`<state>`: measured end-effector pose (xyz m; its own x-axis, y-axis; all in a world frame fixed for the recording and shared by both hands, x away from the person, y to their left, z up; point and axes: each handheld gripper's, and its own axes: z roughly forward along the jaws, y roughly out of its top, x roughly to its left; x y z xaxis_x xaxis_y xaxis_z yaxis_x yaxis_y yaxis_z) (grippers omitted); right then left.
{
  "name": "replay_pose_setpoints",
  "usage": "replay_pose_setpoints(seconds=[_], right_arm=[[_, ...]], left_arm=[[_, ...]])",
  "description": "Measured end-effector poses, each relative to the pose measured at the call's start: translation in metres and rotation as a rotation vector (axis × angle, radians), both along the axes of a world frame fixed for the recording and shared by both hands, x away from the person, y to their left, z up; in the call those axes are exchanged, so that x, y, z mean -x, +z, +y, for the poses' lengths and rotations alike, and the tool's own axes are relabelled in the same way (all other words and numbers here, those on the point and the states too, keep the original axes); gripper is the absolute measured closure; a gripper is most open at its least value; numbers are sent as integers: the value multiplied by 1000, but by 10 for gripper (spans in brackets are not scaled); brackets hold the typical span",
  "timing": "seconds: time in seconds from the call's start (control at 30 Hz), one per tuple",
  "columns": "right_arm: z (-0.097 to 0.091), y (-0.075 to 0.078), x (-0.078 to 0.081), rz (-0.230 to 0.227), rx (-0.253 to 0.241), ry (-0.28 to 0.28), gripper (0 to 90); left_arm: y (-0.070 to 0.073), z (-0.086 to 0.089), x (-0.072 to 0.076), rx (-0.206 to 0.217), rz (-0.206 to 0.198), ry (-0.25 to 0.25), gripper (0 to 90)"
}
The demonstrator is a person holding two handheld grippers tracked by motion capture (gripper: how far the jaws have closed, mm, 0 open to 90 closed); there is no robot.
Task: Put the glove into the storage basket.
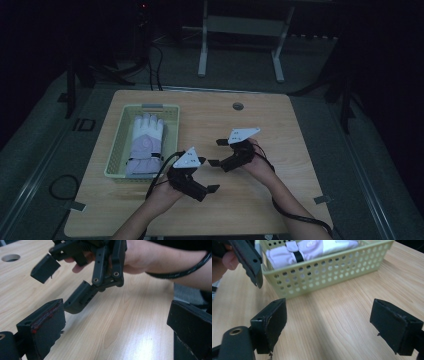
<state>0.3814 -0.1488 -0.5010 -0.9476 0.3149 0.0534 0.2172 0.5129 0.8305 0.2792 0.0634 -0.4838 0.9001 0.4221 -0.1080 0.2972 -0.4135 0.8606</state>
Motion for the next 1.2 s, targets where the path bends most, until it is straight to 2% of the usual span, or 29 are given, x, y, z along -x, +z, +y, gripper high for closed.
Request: replay_pose_setpoints(seconds=[0.2, 0.27, 0.43, 0.57, 0.67, 0.73, 0.8, 0.97, 1.07, 1.2], right_arm=[[-14, -13, 5, 3, 17, -26, 141], [-19, -16, 7, 4, 26, -36, 140], [-25, -23, 16, -27, 44, -53, 140], [-32, -31, 21, -16, 49, -58, 140], [-38, -36, 24, -15, 46, -62, 140], [-42, -38, 25, -21, 53, -67, 140], [-47, -40, 27, -20, 56, -74, 140], [-58, -44, 30, -15, 57, -93, 139], [-65, -46, 32, -13, 53, -109, 137], [-73, -49, 36, -12, 56, -130, 137]], left_arm=[[-12, -12, 2, 7, 10, -31, 21], [-15, -15, 2, -3, 10, -43, 21], [-23, -20, 4, -8, 10, -55, 21], [-31, -23, 6, 2, 25, -69, 21], [-39, -27, 8, -25, 23, -77, 21], [-44, -29, 9, -41, 20, -86, 21], [-49, -31, 10, -32, 31, -95, 21], [-57, -37, 11, -43, 40, -106, 21], [-61, -39, 12, -28, 54, -115, 21], [-66, -42, 13, -40, 49, -120, 21]])
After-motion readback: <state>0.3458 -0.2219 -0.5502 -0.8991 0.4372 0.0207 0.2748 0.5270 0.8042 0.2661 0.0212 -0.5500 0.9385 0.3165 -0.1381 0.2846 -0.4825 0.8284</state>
